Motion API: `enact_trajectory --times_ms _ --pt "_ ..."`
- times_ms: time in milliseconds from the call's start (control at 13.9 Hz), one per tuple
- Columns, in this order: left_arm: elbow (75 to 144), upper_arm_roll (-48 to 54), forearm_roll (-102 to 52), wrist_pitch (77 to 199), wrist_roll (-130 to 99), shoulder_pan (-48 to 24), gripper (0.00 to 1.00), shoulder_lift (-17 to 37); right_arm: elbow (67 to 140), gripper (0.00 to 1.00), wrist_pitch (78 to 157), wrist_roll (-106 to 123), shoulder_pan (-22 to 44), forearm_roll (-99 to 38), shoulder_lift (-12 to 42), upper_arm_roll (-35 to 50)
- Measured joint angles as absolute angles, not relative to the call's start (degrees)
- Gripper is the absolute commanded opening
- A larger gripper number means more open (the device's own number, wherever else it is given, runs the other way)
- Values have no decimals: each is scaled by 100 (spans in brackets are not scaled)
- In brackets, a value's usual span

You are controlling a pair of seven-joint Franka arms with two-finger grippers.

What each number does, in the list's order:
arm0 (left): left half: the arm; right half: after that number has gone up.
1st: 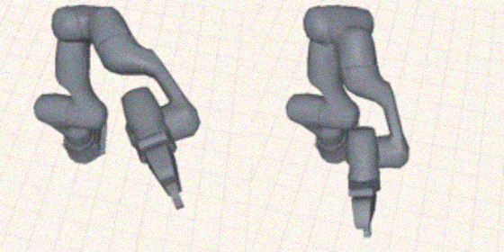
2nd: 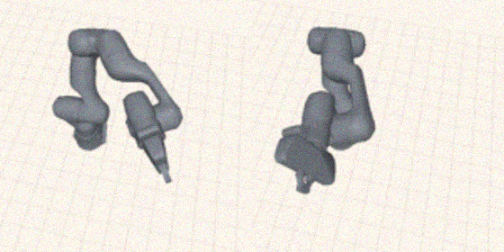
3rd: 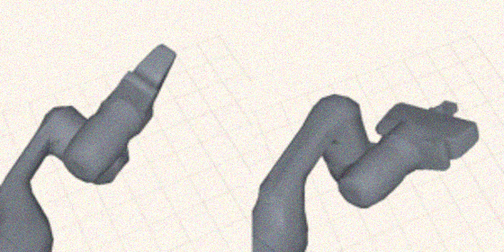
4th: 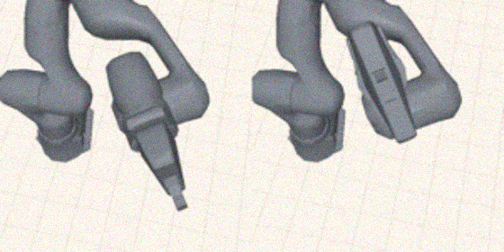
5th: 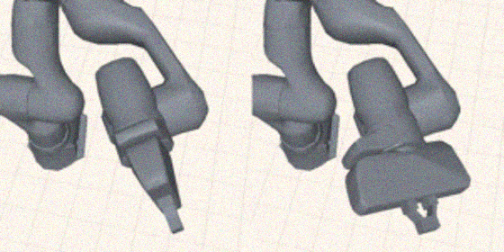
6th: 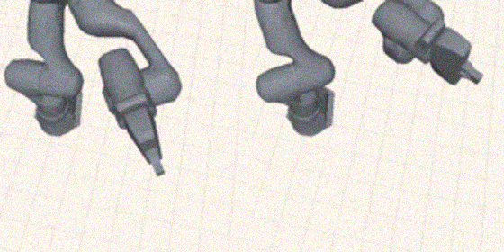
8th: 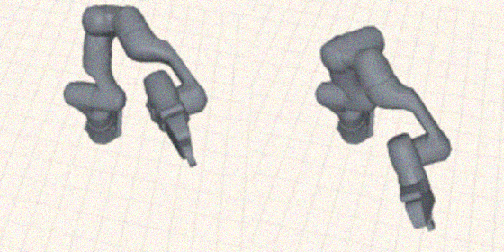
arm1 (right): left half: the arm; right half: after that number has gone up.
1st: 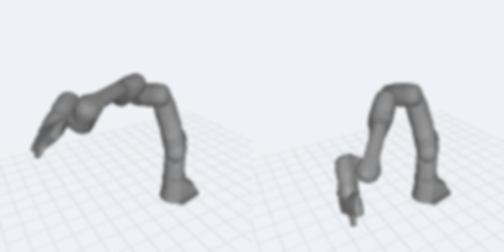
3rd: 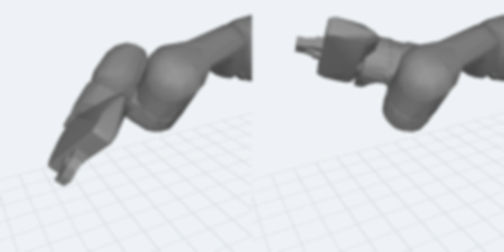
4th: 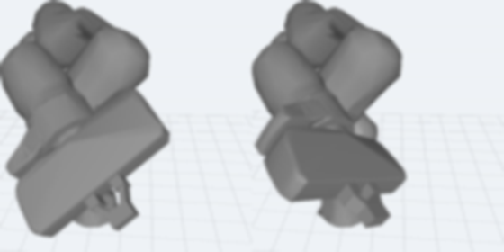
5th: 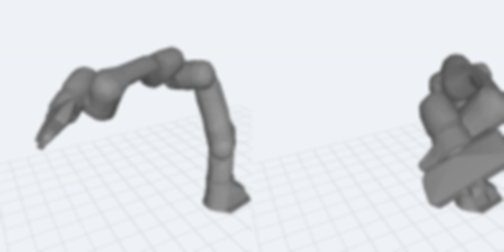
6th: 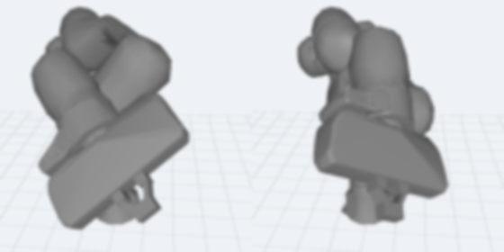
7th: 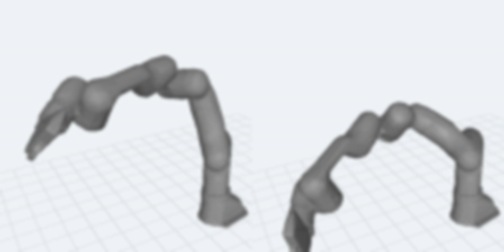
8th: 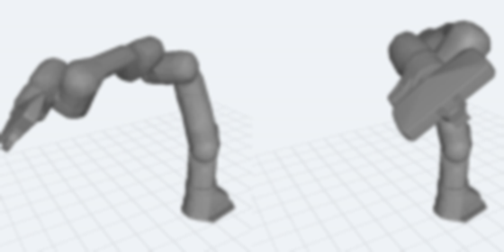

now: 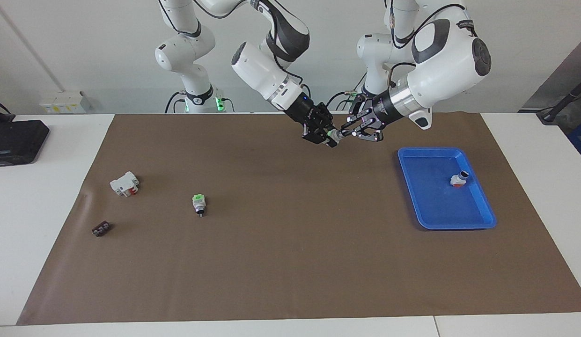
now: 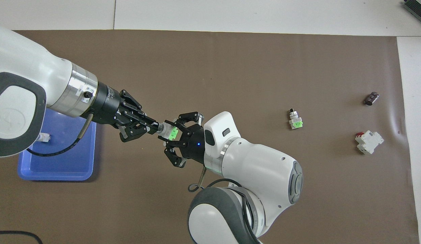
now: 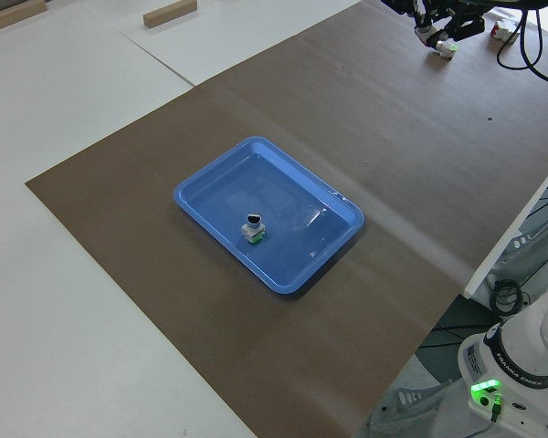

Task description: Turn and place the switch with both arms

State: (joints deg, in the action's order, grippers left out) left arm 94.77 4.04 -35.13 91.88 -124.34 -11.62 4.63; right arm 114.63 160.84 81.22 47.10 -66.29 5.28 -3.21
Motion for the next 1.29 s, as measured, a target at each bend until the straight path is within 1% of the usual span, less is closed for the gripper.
enact_trajectory --times_ms 72,647,1293 --pt "9478 400 -3514 9169 -12429 -1160 0 463 11466 0 16083 8122 4716 -6629 528 -319" --pt "9494 393 -3513 9156 -12246 -1158 0 464 11484 0 16084 8121 4722 -6629 520 -313" --pt "9494 395 -3512 9185 -10578 -1167 0 464 11499 0 16105 8115 4722 -6629 510 -313"
